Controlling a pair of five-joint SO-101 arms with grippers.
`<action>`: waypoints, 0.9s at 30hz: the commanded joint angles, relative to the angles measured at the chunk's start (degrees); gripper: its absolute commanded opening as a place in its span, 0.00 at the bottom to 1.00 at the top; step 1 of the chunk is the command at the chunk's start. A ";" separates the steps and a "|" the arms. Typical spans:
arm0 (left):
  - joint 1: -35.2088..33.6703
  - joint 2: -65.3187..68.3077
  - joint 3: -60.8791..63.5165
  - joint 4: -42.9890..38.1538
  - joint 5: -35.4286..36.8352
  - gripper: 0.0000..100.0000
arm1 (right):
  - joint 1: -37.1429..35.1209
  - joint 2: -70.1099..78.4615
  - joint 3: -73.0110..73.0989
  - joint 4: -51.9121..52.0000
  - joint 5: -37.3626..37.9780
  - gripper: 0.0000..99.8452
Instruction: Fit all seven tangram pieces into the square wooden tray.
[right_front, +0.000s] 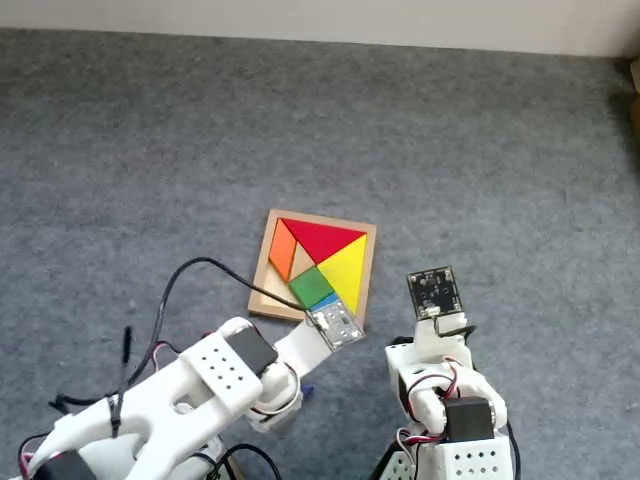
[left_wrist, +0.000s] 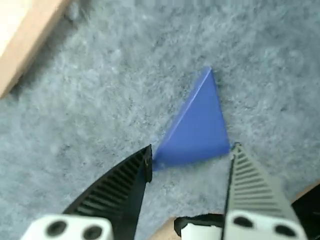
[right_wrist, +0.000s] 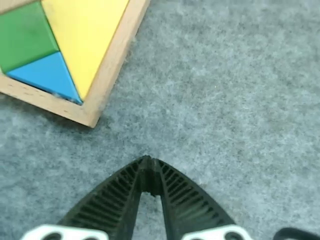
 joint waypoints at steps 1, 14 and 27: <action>0.92 3.21 -1.71 -1.49 0.00 0.22 | -0.22 -1.19 8.57 0.48 -0.18 0.01; -12.18 7.87 -8.13 -4.92 0.09 0.22 | -0.04 -1.19 8.57 0.48 -0.18 0.01; -12.26 7.78 -15.60 -2.29 0.44 0.22 | -0.04 -1.19 8.57 0.48 -0.18 0.01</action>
